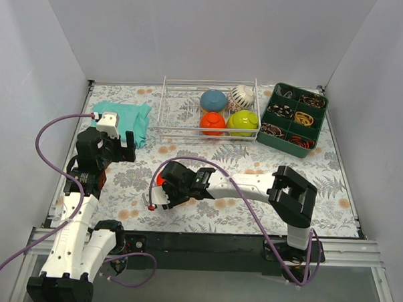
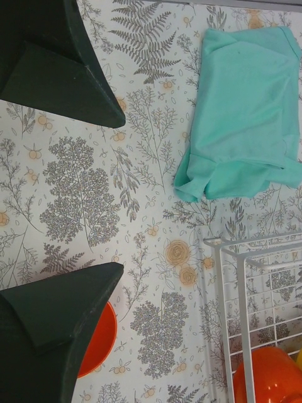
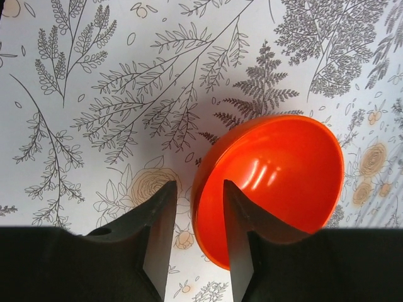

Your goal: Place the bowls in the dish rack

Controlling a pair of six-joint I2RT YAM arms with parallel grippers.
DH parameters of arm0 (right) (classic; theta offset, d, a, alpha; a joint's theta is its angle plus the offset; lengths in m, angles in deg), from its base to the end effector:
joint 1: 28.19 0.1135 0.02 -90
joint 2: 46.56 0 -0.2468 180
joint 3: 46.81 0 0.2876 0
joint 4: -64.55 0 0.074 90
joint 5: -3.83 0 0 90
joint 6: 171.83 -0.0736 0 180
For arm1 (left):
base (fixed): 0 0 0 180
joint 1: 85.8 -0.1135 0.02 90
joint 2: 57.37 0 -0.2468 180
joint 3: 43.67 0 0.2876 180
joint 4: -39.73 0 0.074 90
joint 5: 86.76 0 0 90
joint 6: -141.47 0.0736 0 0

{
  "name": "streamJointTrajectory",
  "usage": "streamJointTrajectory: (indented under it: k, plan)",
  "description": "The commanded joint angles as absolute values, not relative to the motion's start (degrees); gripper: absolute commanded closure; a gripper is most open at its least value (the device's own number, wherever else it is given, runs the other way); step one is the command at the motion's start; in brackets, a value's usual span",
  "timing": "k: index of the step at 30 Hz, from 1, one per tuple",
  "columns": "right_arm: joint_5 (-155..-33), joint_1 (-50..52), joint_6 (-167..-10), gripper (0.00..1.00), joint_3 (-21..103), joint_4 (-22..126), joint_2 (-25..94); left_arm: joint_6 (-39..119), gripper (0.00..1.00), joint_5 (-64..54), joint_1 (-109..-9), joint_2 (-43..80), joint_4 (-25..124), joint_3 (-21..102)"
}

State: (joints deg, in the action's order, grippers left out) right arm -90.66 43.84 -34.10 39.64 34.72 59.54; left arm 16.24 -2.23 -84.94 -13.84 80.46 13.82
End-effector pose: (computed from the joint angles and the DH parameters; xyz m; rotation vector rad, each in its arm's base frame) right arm 0.1349 0.4346 0.1419 -2.1380 1.1993 0.2844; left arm 0.2515 -0.0108 0.2865 -0.5536 1.9960 -0.4888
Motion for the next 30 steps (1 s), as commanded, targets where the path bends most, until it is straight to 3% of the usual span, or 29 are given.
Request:
streamJointTrajectory:
  k: [1,8,12,17,21,24,27,28,29,30]
  plan:
    - [-90.6,43.6,-35.2,0.6,41.3,35.9,60.3,16.0,0.11,-2.9,-85.3,-14.2,80.2,13.4]
    - [-87.6,43.3,-36.5,0.99,44.5,34.4,59.8,15.9,0.11,-3.0,-85.3,-13.7,80.7,14.5]
    - [-79.8,41.9,-41.7,0.99,53.9,27.7,58.4,16.0,0.13,-5.4,-85.3,-11.3,79.8,18.2]
    - [-84.4,34.2,-51.9,0.99,74.1,18.9,58.2,16.8,0.16,-15.0,-85.2,-6.6,73.1,24.2]
    - [-98.5,23.6,-55.5,0.99,77.4,20.2,56.8,17.6,0.2,-24.2,-84.5,1.2,68.5,29.4]
    - [-110.5,16.0,-63.1,0.99,78.4,22.5,57.6,16.9,0.26,-25.0,-83.6,9.7,66.9,34.6]
    - [-121.5,9.0,-72.5,0.99,80.0,27.1,60.3,16.0,0.4,-24.6,-83.6,17.7,66.8,40.9]
    - [-124.6,7.4,-75.6,0.99,80.2,30.2,62.0,16.0,0.49,-25.6,-83.6,19.9,66.9,42.7]
    - [-127.6,5.9,-81.3,0.99,80.1,32.7,62.7,16.1,0.71,-26.2,-83.6,21.7,67.3,44.3]
    - [-132.9,3.2,-85.1,0.99,78.9,35.1,63.4,16.1,0.81,-27.1,-83.6,25.3,67.6,47.4]
